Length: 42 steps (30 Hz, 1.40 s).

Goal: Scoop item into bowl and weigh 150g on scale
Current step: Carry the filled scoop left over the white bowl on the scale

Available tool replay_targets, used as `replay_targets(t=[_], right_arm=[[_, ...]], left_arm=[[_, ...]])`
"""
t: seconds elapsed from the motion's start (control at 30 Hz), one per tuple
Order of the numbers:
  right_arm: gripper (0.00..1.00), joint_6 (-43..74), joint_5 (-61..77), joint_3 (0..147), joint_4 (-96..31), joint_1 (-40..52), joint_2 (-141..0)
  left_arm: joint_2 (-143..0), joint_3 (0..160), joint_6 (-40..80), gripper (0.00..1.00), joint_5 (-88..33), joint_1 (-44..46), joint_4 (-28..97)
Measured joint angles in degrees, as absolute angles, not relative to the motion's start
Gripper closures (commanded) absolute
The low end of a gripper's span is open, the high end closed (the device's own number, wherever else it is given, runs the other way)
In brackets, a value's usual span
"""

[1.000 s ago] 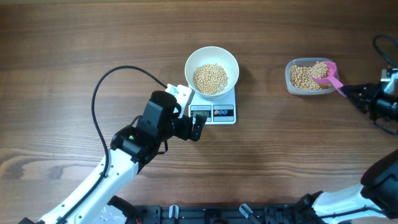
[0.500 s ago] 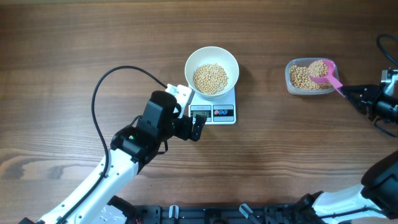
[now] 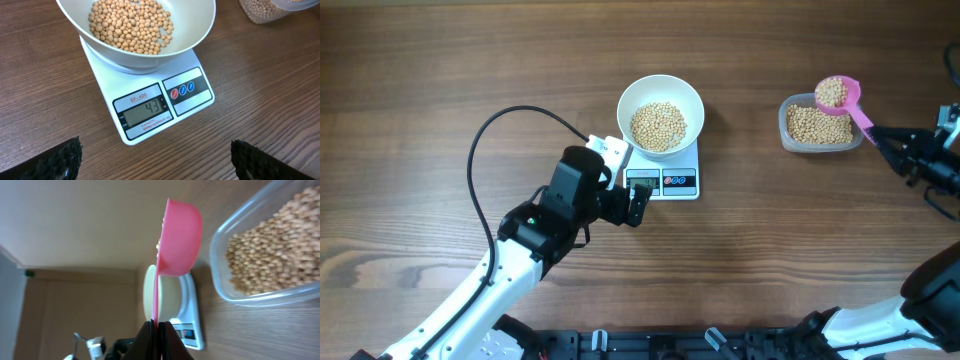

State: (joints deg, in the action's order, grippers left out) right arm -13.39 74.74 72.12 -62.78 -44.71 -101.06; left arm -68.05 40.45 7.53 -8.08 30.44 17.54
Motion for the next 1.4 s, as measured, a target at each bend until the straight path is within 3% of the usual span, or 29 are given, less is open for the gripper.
replay_targets(t=[0.53, 0.87, 1.4], right_arm=[[0.96, -13.1, 79.5, 72.1, -64.1, -30.1, -101.1], [0.96, -5.4, 81.5, 72.0, -54.8, -18.2, -101.1], [0.96, 11.3, 61.6, 72.0, -39.9, -1.7, -100.2]], left_arm=[[-68.1, 40.4, 7.5, 0.00, -8.1, 30.4, 17.5], [-68.1, 40.4, 7.5, 0.00, -8.1, 30.4, 17.5], [-68.1, 40.4, 7.5, 0.00, -8.1, 30.4, 17.5]])
